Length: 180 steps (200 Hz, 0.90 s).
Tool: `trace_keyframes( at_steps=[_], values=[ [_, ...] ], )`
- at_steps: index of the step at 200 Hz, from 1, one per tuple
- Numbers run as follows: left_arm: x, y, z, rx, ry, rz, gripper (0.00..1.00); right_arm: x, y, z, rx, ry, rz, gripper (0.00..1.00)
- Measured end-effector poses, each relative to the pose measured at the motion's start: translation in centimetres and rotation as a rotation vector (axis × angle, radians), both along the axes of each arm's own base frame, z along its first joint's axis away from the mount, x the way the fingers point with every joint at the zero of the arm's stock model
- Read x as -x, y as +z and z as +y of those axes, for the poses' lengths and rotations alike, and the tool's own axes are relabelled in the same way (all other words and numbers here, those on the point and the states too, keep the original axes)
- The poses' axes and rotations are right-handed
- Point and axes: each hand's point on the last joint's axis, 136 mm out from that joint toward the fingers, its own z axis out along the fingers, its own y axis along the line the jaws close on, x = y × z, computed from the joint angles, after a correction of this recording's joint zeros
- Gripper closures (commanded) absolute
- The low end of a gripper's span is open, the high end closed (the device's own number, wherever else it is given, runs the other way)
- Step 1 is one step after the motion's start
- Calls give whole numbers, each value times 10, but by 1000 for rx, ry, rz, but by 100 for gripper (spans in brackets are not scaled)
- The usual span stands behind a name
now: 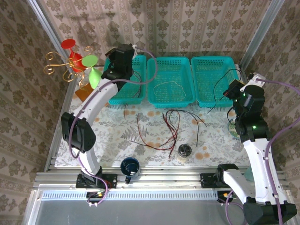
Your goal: Untangle the cables
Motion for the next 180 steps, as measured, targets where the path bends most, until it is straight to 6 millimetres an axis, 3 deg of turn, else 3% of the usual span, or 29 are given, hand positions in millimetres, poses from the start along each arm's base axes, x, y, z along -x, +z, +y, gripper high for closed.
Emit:
trace_keyframes(
  at_steps=[50, 92, 111, 130, 165, 180],
  values=[
    [2, -58, -7, 32, 0, 148, 100, 0, 0, 0, -1, 0, 0, 100],
    [-6, -145, -25, 58, 0, 325, 100, 3, 1, 1, -3, 8, -1, 100],
    [-8, -171, -30, 84, 7, 380, 100, 6, 3, 2, -2, 11, -5, 100],
    [-9, -169, -32, 132, 5, 392, 100, 7, 7, 2, 0, 13, -11, 100],
    [-34, -119, -51, 352, -8, 342, 100, 11, 15, 3, 0, 18, -26, 100],
    [-37, -127, -52, 415, 9, 372, 100, 14, 17, 4, -1, 20, -32, 100]
  ],
)
